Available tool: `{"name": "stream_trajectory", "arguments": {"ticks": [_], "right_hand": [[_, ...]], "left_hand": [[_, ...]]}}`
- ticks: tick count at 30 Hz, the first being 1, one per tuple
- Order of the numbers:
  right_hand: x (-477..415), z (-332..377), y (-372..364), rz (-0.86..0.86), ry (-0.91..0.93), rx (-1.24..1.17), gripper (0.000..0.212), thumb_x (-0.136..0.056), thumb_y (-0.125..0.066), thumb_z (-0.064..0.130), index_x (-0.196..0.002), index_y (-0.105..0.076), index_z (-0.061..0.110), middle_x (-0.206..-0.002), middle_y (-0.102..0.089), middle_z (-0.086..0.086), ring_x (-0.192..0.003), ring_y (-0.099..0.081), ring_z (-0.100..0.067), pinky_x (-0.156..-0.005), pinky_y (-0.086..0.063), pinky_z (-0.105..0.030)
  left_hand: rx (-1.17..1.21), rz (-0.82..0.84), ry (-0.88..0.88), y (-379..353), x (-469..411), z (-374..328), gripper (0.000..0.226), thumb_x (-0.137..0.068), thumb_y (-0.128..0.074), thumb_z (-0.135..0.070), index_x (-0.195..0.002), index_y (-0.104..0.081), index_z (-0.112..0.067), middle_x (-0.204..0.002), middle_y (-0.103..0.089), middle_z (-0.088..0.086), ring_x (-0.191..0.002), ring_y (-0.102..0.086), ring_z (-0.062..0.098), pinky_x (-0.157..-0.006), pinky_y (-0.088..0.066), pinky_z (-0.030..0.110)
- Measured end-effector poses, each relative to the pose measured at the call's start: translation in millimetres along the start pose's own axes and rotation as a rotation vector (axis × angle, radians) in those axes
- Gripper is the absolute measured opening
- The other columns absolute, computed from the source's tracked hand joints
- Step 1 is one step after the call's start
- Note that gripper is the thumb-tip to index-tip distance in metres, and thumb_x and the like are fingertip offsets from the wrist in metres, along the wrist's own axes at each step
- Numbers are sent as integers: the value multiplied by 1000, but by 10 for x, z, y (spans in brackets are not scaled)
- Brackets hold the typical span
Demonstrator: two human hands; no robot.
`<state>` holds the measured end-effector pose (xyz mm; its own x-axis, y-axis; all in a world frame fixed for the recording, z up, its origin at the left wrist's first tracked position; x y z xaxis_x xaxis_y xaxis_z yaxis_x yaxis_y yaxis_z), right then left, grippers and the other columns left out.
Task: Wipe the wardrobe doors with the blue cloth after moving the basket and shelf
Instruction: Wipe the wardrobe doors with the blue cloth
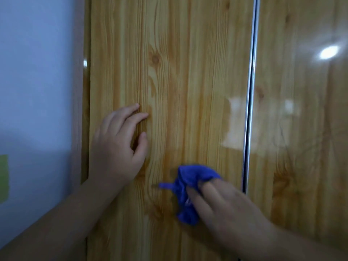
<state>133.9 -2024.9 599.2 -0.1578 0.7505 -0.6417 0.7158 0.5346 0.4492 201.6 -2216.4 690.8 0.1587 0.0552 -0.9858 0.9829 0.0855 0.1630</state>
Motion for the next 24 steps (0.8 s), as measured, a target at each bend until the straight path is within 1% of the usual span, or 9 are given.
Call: {"name": "stream_trajectory", "arguments": {"ticks": [6, 8, 11, 13, 15, 16, 18, 20, 24], "right_hand": [[425, 580, -429, 241, 232, -19, 22, -98, -48, 19, -98, -70, 22, -87, -63, 4, -77, -61, -16, -74, -57, -27], [402, 512, -358, 206, 226, -68, 21, -100, -47, 19, -101, -68, 20, -87, -58, 3, -77, -56, -17, -72, -56, -29], [155, 209, -140, 182, 192, -96, 24, -96, -55, 19, -118, -61, 15, -99, -57, -2, -85, -55, -21, -74, -55, -36], [-176, -127, 75, 103, 112, -96, 27, -90, -60, 25, -118, -59, 22, -103, -57, 4, -89, -55, -17, -74, -53, -35], [-593, -621, 413, -84, -52, -100, 8, -95, -51, 38, -98, -57, 33, -91, -56, 12, -81, -55, -7, -62, -46, -26], [-745, -889, 556, -163, -132, -81, 14, -97, -48, 41, -92, -56, 32, -86, -56, 11, -76, -56, -8, -58, -45, -28], [-1038, -1295, 904, -269, -192, 83, 13, -99, -50, 32, -100, -62, 26, -93, -59, 2, -81, -59, -22, -63, -51, -39], [-1197, -1546, 1164, -325, -220, 175, 24, -97, -56, 16, -117, -65, 7, -104, -58, -17, -91, -57, -36, -72, -52, -44], [-1171, -1612, 1191, -372, -373, 152, 27, -93, -57, 7, -118, -66, 0, -106, -56, -22, -91, -56, -39, -72, -51, -46]], "left_hand": [[15, 26, 14, -5, 13, -16, 44, -99, -52, -33, -141, -58, -23, -151, -52, -3, -143, -46, 20, -110, -37, 42], [11, 30, 14, -7, 14, -23, 44, -99, -52, -32, -142, -58, -23, -152, -51, -3, -143, -45, 20, -111, -40, 45], [-1, 35, 5, 8, 16, -33, 44, -99, -52, -33, -142, -57, -23, -151, -52, -3, -144, -45, 20, -113, -36, 42], [-16, 38, 1, 15, 16, -24, 44, -100, -52, -34, -143, -56, -24, -152, -51, -4, -144, -44, 19, -113, -32, 39], [-27, 38, -1, 13, 21, -17, 44, -100, -52, -34, -143, -55, -25, -152, -50, -4, -144, -43, 18, -113, -30, 38], [-25, 33, 0, 14, 25, -15, 44, -100, -53, -33, -143, -55, -25, -152, -50, -4, -144, -43, 18, -113, -30, 38], [-18, 17, -1, 14, 26, -20, 44, -99, -53, -32, -142, -57, -24, -151, -51, -4, -143, -44, 18, -112, -30, 38], [-16, 9, -4, 8, 26, -28, 44, -98, -53, -32, -141, -58, -23, -150, -52, -3, -143, -44, 19, -111, -32, 39], [-7, 7, -7, 5, 36, -27, 45, -99, -52, -31, -143, -58, -22, -153, -51, -3, -145, -43, 19, -114, -34, 42]]}}
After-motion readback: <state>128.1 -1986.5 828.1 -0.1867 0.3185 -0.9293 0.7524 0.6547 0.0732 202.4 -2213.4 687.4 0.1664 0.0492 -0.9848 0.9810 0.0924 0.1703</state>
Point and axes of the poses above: each hand's wrist, its own x-axis away from the middle knuckle, its own y-axis out of the back of the hand, z = x × y, the point moved 8 cm from there along -x, towards the middle knuckle
